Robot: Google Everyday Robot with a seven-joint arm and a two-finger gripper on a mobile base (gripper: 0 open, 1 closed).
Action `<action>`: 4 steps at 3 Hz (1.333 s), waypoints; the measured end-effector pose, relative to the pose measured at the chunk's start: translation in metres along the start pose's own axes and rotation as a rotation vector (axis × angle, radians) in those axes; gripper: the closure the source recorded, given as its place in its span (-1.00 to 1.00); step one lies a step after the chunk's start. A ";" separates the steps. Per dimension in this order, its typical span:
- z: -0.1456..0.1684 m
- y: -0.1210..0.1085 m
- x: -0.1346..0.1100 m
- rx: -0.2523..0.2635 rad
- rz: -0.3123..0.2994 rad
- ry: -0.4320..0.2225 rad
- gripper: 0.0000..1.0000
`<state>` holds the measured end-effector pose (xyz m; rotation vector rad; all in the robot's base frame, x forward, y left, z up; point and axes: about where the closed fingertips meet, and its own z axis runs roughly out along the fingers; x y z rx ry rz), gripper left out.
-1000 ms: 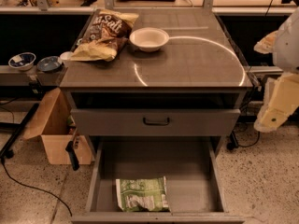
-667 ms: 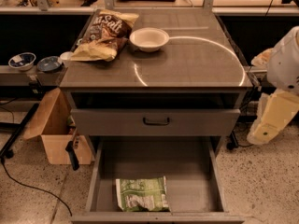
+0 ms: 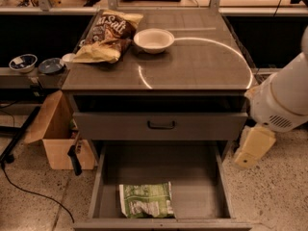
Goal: Pick green jalapeno chip bag from middle drawer and place on counter
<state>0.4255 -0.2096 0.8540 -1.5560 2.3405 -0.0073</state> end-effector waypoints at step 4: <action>0.119 0.042 -0.023 -0.225 -0.191 -0.060 -1.00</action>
Offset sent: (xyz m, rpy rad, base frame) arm 0.0088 0.0455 -0.1149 0.1000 0.1485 0.1541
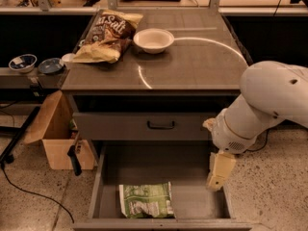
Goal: Pick green jalapeno chip bag from middle drawer and place on counter
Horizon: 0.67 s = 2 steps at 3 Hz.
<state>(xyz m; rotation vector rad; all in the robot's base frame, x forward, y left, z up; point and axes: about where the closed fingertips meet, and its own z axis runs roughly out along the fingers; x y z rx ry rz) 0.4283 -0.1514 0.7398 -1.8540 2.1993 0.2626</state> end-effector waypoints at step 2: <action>-0.073 0.003 0.017 0.143 0.011 0.087 -1.00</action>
Offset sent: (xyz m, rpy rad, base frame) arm -0.0169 -0.0635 0.1121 -0.1718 -0.1951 -0.1302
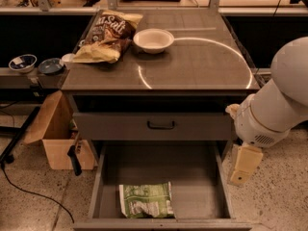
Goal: Pick green jalapeno chip bag from middle drawer and place on counter
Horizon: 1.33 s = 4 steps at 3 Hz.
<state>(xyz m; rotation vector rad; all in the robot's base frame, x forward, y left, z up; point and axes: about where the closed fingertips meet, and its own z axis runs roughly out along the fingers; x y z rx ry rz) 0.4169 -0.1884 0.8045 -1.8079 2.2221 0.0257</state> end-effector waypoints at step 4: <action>0.121 0.009 -0.016 -0.084 0.001 -0.017 -1.00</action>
Offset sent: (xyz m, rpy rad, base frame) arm 0.0104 0.0174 -0.0683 0.0128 0.0364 0.0388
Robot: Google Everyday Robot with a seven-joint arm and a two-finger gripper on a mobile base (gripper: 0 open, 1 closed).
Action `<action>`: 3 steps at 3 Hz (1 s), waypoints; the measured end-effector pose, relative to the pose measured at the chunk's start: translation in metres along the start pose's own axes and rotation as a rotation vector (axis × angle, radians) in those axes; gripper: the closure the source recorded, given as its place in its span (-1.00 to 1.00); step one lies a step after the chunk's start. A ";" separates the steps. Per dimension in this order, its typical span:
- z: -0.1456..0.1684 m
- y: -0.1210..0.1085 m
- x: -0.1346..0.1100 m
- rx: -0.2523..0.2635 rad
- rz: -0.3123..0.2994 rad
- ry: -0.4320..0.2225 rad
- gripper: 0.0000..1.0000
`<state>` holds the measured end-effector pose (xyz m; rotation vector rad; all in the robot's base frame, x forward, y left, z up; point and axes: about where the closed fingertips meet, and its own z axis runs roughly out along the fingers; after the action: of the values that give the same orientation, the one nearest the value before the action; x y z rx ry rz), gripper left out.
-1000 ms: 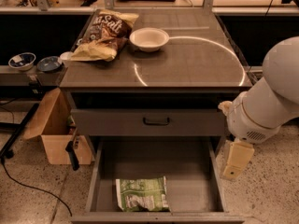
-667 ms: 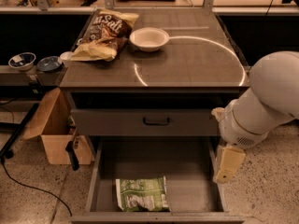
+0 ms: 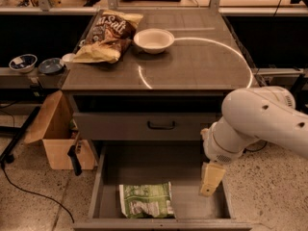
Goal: Pick green jalapeno chip bag from middle drawer and place on counter
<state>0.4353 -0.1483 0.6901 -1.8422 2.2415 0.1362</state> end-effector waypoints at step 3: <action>0.113 0.019 -0.021 -0.115 0.007 0.076 -1.00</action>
Offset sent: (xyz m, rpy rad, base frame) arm 0.0034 0.0527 -0.1140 -0.0473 0.1043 0.0201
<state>0.4349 -0.0993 0.5839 -1.9287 2.3368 0.2027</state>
